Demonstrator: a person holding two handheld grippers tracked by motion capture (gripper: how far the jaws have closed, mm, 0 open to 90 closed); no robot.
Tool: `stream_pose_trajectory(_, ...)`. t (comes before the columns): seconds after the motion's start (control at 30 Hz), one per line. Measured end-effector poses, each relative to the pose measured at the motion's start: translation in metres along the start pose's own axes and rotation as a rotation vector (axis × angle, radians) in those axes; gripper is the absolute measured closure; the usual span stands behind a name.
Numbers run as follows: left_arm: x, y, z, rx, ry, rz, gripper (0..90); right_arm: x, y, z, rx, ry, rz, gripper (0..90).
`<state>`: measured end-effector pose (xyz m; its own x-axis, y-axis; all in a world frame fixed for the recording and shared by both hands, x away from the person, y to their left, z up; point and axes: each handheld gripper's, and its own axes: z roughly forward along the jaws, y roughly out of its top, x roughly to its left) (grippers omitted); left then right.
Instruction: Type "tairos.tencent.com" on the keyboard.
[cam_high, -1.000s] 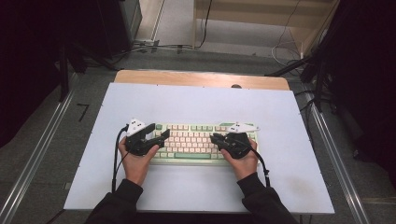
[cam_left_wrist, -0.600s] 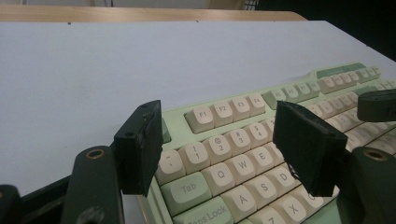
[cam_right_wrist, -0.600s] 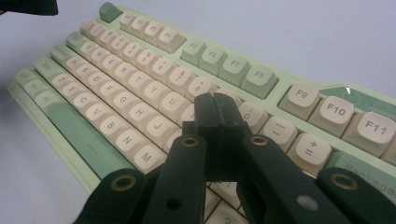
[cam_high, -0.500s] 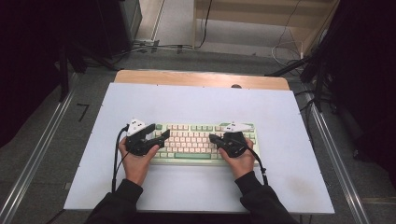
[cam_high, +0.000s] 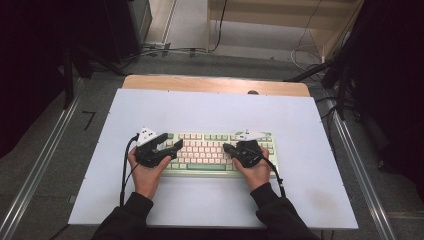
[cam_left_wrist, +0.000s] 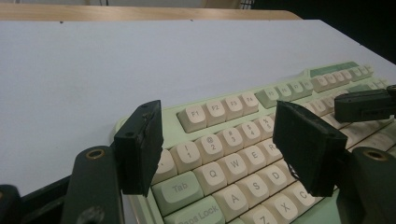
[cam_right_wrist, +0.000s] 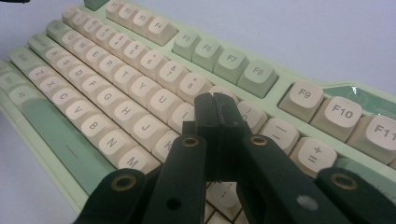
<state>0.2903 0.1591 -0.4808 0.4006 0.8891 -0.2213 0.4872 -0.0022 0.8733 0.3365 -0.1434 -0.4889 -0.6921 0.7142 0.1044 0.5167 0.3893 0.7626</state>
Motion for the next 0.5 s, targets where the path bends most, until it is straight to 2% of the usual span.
stream_pose_trajectory(0.37,-0.0042,0.0004,-0.0009,0.001,-0.021,0.009,33.6,-0.0006,-0.0001,0.0021,0.023,0.004,-0.003,88.0)
stream_pose_trajectory(0.5,-0.0050,0.0006,-0.0011,0.001,-0.025,0.012,33.7,0.0006,0.0022,-0.0035,-0.007,0.013,0.001,88.0)
